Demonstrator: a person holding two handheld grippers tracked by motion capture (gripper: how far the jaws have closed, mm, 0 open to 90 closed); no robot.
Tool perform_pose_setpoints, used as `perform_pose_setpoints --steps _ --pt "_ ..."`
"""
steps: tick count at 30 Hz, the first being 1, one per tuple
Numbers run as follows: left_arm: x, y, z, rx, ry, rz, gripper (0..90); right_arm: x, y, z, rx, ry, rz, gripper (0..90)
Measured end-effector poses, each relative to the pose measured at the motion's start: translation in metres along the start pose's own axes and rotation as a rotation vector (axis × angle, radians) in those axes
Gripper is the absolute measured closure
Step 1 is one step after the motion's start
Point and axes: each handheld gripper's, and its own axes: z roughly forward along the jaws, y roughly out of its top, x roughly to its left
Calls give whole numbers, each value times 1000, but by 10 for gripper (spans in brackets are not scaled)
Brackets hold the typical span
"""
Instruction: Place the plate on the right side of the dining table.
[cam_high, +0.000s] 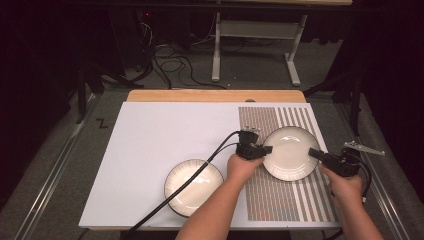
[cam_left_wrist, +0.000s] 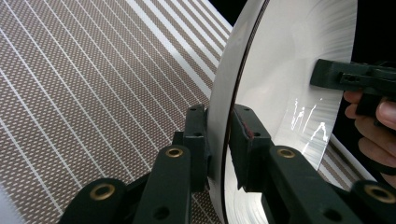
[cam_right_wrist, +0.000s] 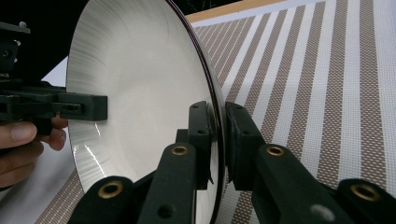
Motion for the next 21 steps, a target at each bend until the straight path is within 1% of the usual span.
perform_pose_setpoints --steps 3,4,6,8,11,14,19,20,21 --pt "0 0 2 9 11 -6 770 0 -1 1 5 -6 -10 833" --pt "-1 0 2 9 14 -15 770 0 -2 2 9 -15 -15 831" --pt "-1 0 2 8 17 -11 771 -1 -3 3 7 -16 -13 829" --pt "-1 0 2 14 28 -18 771 -1 -3 4 8 -25 -24 825" --pt "-3 1 2 25 46 -18 770 -1 -4 6 15 -34 -22 821" --pt "-6 2 2 32 67 3 769 -3 -5 7 14 -34 -21 818" --pt "-8 3 2 46 108 17 763 -4 -5 9 18 -30 -15 821" --pt "-8 3 2 46 108 17 761 -4 -5 9 18 -30 -15 821" --pt "-7 3 2 48 125 27 759 -4 -5 9 20 -28 -15 826"
